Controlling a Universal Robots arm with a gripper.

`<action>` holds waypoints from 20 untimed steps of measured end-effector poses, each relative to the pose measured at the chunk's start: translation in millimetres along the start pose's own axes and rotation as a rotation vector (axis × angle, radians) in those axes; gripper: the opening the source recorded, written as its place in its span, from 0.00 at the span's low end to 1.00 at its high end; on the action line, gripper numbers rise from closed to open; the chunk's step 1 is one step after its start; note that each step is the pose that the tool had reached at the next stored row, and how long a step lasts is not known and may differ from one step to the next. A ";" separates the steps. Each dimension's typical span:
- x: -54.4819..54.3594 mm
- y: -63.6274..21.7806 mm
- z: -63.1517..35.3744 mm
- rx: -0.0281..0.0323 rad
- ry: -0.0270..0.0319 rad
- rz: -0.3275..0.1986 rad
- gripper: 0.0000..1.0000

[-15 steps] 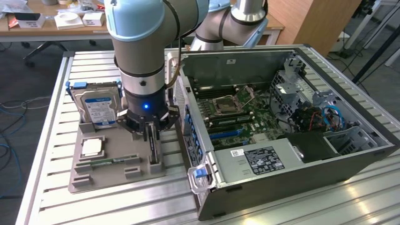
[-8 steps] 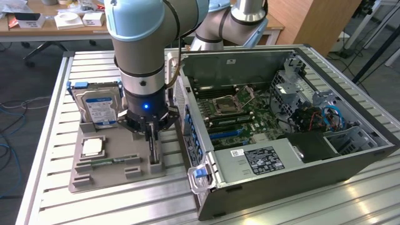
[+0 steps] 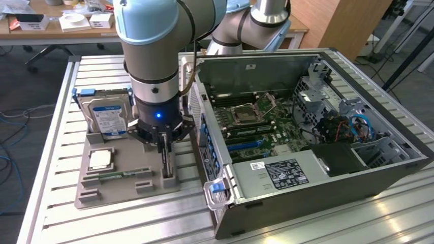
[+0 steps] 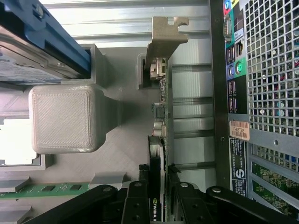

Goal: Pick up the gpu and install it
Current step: 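Pick up the gpu and move the gpu toward the slot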

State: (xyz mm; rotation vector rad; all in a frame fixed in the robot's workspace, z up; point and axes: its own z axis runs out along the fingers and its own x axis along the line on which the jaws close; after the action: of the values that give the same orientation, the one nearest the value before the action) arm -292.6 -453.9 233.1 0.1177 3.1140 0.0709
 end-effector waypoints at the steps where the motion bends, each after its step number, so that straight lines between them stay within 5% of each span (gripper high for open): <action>1: 0.0 0.0 0.0 0.0000 0.0000 0.000 0.26; 20: -0.1 0.3 -5.7 -0.0004 0.0009 -0.019 0.26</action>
State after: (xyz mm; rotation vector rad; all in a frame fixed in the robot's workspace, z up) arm -292.6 -453.9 238.9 0.0883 3.1155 0.0712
